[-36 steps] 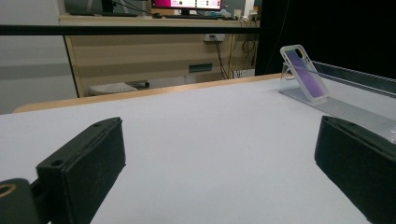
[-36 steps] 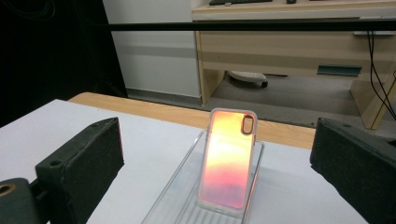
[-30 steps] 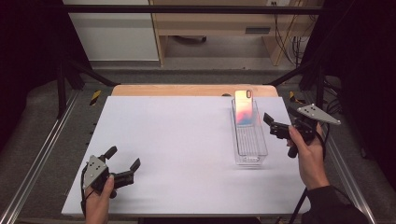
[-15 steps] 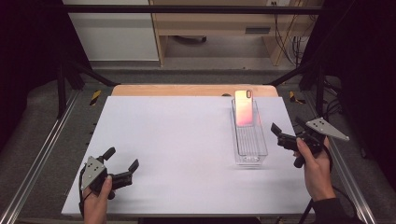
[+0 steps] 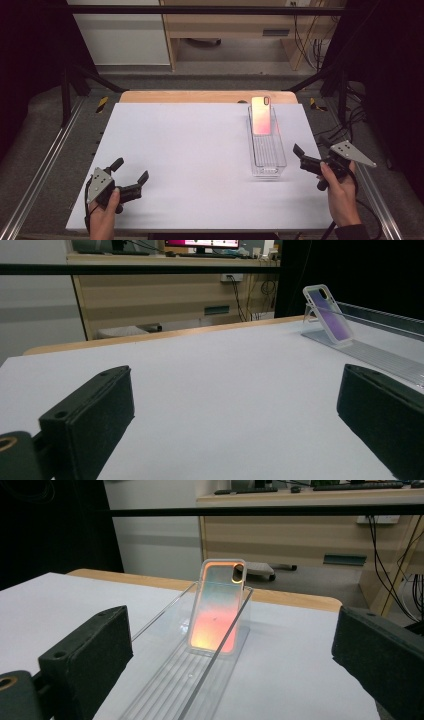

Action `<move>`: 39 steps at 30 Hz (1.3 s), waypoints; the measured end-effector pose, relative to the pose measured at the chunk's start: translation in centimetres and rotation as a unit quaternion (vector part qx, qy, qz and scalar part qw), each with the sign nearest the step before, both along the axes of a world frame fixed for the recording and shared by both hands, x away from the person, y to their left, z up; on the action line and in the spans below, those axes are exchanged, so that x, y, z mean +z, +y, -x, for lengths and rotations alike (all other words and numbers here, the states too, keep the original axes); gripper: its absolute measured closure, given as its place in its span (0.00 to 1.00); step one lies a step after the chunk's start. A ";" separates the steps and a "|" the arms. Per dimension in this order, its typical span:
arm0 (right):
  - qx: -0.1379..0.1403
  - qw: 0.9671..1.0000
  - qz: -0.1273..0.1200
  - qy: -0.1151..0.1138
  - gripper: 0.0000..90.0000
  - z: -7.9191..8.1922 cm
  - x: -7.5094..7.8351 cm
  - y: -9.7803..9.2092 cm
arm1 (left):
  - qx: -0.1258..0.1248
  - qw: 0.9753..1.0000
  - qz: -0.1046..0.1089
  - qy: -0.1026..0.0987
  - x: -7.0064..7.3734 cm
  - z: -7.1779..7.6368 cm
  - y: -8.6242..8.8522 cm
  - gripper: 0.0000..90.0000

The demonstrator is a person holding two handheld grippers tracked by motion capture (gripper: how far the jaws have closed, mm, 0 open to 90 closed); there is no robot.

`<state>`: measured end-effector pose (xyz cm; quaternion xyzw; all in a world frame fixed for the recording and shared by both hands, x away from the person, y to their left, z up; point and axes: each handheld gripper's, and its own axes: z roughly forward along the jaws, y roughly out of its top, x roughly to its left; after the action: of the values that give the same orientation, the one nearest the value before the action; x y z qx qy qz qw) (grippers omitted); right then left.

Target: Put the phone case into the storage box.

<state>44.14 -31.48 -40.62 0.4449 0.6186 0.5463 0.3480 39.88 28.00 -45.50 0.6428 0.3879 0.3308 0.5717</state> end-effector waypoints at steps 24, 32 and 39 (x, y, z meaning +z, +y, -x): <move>0.023 1.000 0.003 -0.020 0.03 1.5 -2.5 1.4 | -0.003 1.000 -0.006 0.000 -0.1 -0.1 0.0 0.01; 0.040 0.999 0.009 -0.022 0.03 1.7 -3.1 2.5 | -0.003 1.000 -0.007 0.001 -0.1 -0.1 0.1 0.01; 0.050 0.998 0.010 -0.021 0.03 1.7 -3.5 3.4 | -0.003 1.000 -0.007 0.001 -0.1 -0.1 0.0 0.01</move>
<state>42.41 -28.08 -44.16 0.3984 0.6383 0.5656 0.3375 39.96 28.04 -45.57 0.6483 0.3839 0.3312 0.5679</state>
